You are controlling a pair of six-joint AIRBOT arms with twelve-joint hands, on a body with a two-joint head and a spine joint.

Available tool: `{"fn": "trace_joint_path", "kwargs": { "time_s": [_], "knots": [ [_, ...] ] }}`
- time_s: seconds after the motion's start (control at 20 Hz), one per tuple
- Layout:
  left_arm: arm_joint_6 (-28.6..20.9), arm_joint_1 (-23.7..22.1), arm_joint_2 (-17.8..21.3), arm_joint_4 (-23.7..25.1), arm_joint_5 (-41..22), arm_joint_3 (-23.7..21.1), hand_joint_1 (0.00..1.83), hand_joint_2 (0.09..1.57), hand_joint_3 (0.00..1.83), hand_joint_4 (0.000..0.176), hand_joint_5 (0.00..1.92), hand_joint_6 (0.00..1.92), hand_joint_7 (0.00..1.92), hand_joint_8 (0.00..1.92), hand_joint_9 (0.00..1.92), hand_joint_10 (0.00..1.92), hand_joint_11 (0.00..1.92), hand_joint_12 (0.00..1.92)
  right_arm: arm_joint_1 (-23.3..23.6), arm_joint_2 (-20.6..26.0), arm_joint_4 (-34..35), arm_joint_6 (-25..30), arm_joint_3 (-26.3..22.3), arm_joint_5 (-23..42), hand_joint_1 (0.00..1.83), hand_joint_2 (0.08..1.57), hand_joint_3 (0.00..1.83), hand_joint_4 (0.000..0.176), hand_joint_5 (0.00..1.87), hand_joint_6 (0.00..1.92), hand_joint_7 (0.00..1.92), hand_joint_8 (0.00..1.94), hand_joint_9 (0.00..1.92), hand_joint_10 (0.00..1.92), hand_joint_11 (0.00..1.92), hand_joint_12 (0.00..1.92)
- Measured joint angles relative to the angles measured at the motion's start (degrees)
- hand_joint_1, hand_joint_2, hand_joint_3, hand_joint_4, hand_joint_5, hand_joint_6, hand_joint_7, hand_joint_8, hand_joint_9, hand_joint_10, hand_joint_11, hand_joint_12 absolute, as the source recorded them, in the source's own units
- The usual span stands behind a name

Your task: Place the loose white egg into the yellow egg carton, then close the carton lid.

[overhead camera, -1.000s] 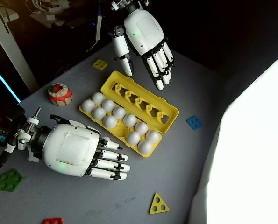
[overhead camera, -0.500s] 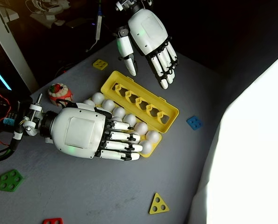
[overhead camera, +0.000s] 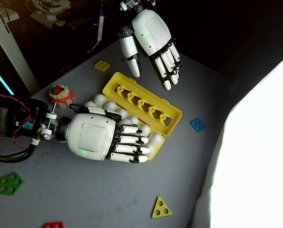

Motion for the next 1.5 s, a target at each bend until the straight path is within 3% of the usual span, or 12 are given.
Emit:
{"fn": "trace_joint_path", "kwargs": {
  "time_s": [0.2, 0.4, 0.45, 0.5, 0.65, 0.8, 0.9, 1.0, 1.1, 1.35, 1.45, 1.5],
  "knots": [
    [0.0, -0.2, 0.0, -0.6, -0.6, 0.4, 0.18, 1.44, 0.0, 0.046, 0.09, 0.0, 0.1, 0.01, 0.18, 0.02, 0.0, 0.87, -0.4, -1.3, -0.5, 1.9, 2.0, 1.6, 1.12, 1.16, 0.0, 0.0, 0.88, 1.15, 0.5, 0.0, 0.22, 0.0, 0.0, 0.46],
    [0.0, -0.2, 0.0, -0.7, -0.3, 0.4, 0.19, 1.43, 0.0, 0.047, 0.07, 0.0, 0.03, 0.0, 0.15, 0.01, 0.0, 0.77, -1.2, -2.4, 0.2, 3.0, 4.0, 2.9, 1.03, 1.18, 0.0, 0.007, 0.85, 1.18, 0.46, 0.0, 0.21, 0.0, 0.0, 0.5],
    [0.0, -0.2, 0.0, -0.7, -0.1, 0.4, 0.18, 1.44, 0.0, 0.051, 0.1, 0.01, 0.09, 0.02, 0.17, 0.02, 0.0, 0.81, -1.4, -2.5, 0.0, 3.3, 4.0, 2.8, 0.95, 1.11, 0.0, 0.0, 0.7, 0.69, 0.42, 0.0, 0.21, 0.0, 0.0, 0.55],
    [0.0, -0.3, 0.0, -0.8, -0.1, 0.4, 0.17, 1.45, 0.0, 0.049, 0.1, 0.01, 0.1, 0.01, 0.16, 0.01, 0.0, 0.79, -1.6, -2.6, 0.0, 3.3, 4.0, 2.8, 0.94, 1.07, 0.0, 0.0, 0.73, 0.41, 0.43, 0.0, 0.23, 0.01, 0.0, 0.65],
    [0.0, -0.5, 0.0, -0.9, -0.2, 0.4, 0.18, 1.44, 0.0, 0.046, 0.09, 0.0, 0.08, 0.0, 0.15, 0.01, 0.0, 0.81, -1.5, -2.9, -0.7, 4.3, 4.0, 2.9, 0.89, 1.08, 0.0, 0.0, 0.7, 0.16, 0.36, 0.0, 0.22, 0.0, 0.0, 0.75],
    [0.0, -0.5, 0.0, -0.9, -0.2, 0.4, 0.16, 1.44, 0.0, 0.043, 0.11, 0.01, 0.14, 0.01, 0.19, 0.02, 0.0, 0.88, -1.6, -2.9, -0.6, 4.5, 4.0, 2.9, 0.89, 1.07, 0.0, 0.0, 0.68, 0.09, 0.34, 0.0, 0.22, 0.0, 0.0, 0.79],
    [0.0, -0.5, 0.0, -0.9, -0.2, 0.4, 0.18, 1.44, 0.0, 0.034, 0.09, 0.01, 0.1, 0.01, 0.16, 0.01, 0.0, 0.69, -1.6, -2.9, -0.6, 4.6, 4.0, 2.9, 0.84, 1.08, 0.0, 0.0, 0.56, 0.03, 0.32, 0.0, 0.23, 0.0, 0.0, 0.81],
    [0.0, -0.6, 0.0, -0.9, -0.2, 0.4, 0.2, 1.44, 0.0, 0.029, 0.12, 0.02, 0.11, 0.0, 0.17, 0.01, 0.0, 0.78, -1.6, -2.8, -1.5, 4.8, 4.0, 3.0, 0.77, 1.09, 0.0, 0.0, 0.41, 0.0, 0.29, 0.0, 0.23, 0.0, 0.0, 0.83],
    [0.0, -0.6, 0.0, -1.2, -0.2, 0.4, 0.22, 1.43, 0.0, 0.048, 0.1, 0.01, 0.07, 0.0, 0.16, 0.01, 0.0, 0.83, -1.6, -2.2, -4.0, 5.2, 3.8, 3.0, 0.71, 1.07, 0.0, 0.0, 0.21, 0.0, 0.23, 0.0, 0.23, 0.0, 0.0, 0.85],
    [-0.1, -3.4, -0.4, -3.4, -1.2, 1.2, 0.14, 1.45, 0.0, 0.038, 0.11, 0.01, 0.06, 0.0, 0.16, 0.01, 0.0, 0.8, -1.9, 4.2, -13.4, 5.2, 0.5, 2.8, 0.42, 1.08, 0.0, 0.001, 0.13, 0.0, 0.23, 0.0, 0.26, 0.01, 0.0, 0.94],
    [-5.4, -3.7, -1.1, -3.4, -1.8, 2.0, 0.19, 1.44, 0.0, 0.051, 0.13, 0.01, 0.14, 0.02, 0.2, 0.03, 0.0, 0.84, -1.8, 9.3, -18.2, 5.0, -2.0, 2.6, 0.37, 1.09, 0.0, 0.0, 0.15, 0.01, 0.25, 0.0, 0.28, 0.01, 0.0, 1.0],
    [-8.4, -3.7, -1.1, -3.9, -2.6, 2.1, 0.21, 1.43, 0.0, 0.048, 0.13, 0.01, 0.16, 0.02, 0.2, 0.03, 0.0, 0.83, -1.4, 12.2, -18.5, 4.9, -3.5, 1.6, 0.33, 1.09, 0.0, 0.0, 0.17, 0.01, 0.27, 0.01, 0.3, 0.01, 0.0, 1.02]
  ]
}}
